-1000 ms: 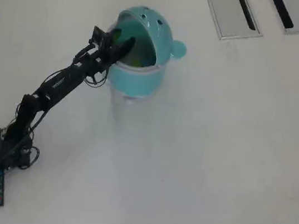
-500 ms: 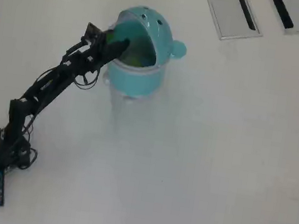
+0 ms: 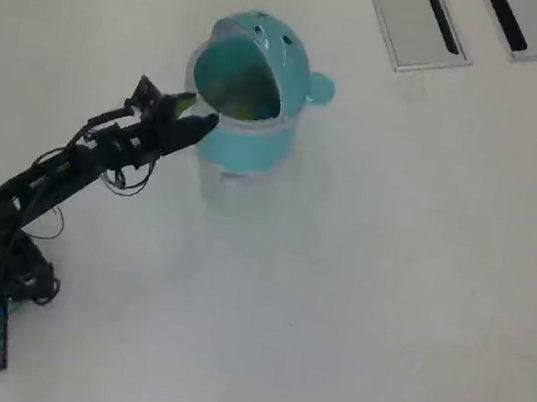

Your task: Grasp RGB lego blocks and put them in the bin one by one.

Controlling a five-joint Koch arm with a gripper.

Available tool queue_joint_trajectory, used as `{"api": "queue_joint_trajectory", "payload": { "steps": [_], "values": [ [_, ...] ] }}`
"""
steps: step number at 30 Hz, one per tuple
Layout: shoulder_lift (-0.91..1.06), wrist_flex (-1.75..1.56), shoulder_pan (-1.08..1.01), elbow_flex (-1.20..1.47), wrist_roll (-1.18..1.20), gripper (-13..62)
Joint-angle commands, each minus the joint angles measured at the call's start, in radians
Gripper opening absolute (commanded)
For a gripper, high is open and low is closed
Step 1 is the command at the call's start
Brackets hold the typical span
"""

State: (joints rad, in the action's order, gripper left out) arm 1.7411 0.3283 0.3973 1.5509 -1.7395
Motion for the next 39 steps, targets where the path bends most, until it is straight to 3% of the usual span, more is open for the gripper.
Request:
{"api": "queue_joint_trajectory", "payload": {
  "steps": [1, 26, 39],
  "values": [
    [0.101, -0.115, -0.021, 0.012, 0.017, 29.3],
    [0.603, -0.27, -0.247, 0.69, 0.095, 29.3],
    [0.624, -0.419, -0.36, 0.911, 0.268, 31.6]
  ]
}}
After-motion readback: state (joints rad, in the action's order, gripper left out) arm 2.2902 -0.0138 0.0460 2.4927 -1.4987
